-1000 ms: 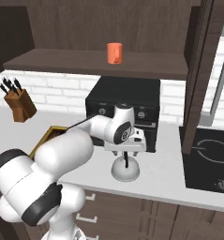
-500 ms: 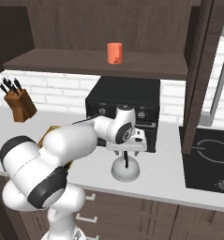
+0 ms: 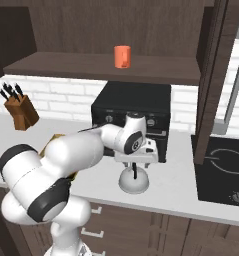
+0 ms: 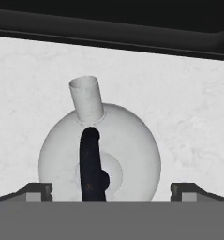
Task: Pick the kettle from the counter and place it on the tray. Then pick the mug from the cabinet and place it on the tray. Then close the cabinet doors.
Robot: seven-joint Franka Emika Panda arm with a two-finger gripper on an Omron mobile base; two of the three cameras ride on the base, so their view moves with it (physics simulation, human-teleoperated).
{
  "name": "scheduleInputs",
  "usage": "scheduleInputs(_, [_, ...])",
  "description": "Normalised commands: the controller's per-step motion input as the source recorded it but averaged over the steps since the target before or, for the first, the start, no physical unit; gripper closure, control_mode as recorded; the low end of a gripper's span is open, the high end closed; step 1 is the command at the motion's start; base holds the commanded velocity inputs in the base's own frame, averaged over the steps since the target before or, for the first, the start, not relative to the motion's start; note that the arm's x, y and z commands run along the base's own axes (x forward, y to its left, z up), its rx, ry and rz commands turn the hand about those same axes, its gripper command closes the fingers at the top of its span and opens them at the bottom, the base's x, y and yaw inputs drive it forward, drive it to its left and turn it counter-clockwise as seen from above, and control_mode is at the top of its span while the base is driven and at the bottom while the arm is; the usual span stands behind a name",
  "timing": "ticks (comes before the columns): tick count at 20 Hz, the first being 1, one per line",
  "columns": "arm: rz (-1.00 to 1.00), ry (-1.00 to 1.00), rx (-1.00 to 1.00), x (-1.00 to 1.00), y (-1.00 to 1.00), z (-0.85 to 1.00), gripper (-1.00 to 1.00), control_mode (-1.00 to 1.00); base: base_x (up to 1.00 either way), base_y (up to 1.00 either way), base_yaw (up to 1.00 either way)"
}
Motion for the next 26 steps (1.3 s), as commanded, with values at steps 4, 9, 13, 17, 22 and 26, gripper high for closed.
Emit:
scheduleInputs(4, [-0.01,0.00,-0.01,-0.03,0.01,-0.10,-1.00,-1.00,0.00,0.00,0.00])
scheduleInputs(9, [0.00,-0.01,0.00,-0.01,0.05,-0.08,1.00,-1.00,0.00,0.00,0.00])
scheduleInputs(13, [0.00,-0.03,-0.02,-0.19,0.04,0.00,1.00,-1.00,0.00,0.00,0.00])
scheduleInputs(17, [0.00,-0.06,-0.04,-0.22,0.17,0.00,1.00,-1.00,0.00,0.00,0.00])
scheduleInputs(22, [0.00,-0.09,-0.03,-0.23,0.33,0.07,1.00,-1.00,0.00,0.00,0.00])
scheduleInputs(26, [0.00,-0.07,0.00,-0.29,0.37,0.16,1.00,-1.00,0.00,0.00,0.00])
